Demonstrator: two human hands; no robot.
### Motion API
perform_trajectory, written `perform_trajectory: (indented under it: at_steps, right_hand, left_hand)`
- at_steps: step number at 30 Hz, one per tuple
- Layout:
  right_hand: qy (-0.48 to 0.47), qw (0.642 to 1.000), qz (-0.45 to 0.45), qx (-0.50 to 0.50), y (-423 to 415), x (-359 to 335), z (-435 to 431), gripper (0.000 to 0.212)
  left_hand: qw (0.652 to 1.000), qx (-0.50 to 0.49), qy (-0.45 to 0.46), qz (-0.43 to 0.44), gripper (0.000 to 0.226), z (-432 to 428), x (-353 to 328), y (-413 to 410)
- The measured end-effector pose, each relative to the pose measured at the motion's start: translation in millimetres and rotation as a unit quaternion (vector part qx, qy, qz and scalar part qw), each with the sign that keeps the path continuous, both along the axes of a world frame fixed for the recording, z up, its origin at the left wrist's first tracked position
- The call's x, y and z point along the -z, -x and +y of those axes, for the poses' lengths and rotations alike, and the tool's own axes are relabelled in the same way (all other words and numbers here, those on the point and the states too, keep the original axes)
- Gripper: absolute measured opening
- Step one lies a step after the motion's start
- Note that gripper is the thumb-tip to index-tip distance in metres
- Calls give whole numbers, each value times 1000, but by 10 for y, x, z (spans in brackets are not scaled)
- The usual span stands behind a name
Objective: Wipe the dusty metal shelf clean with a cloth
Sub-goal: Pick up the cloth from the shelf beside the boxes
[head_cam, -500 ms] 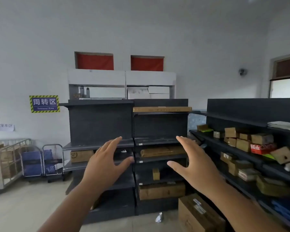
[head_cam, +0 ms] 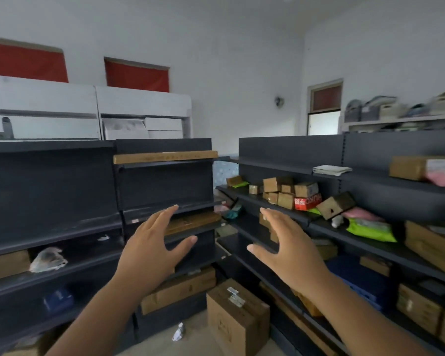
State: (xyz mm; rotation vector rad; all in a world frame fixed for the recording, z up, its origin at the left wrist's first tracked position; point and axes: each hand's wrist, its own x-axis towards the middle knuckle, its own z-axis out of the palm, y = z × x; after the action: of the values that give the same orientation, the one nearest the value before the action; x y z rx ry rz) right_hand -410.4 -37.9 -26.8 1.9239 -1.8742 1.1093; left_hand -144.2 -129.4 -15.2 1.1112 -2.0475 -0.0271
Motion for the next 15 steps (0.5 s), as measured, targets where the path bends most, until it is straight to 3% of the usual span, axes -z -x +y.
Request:
perform_trajectory:
  at_steps: [15]
  right_hand:
    - [11, 993, -3, 120, 1895, 103, -1509, 76]
  left_hand:
    - [993, 118, -5, -6, 76, -1939, -28, 2165]
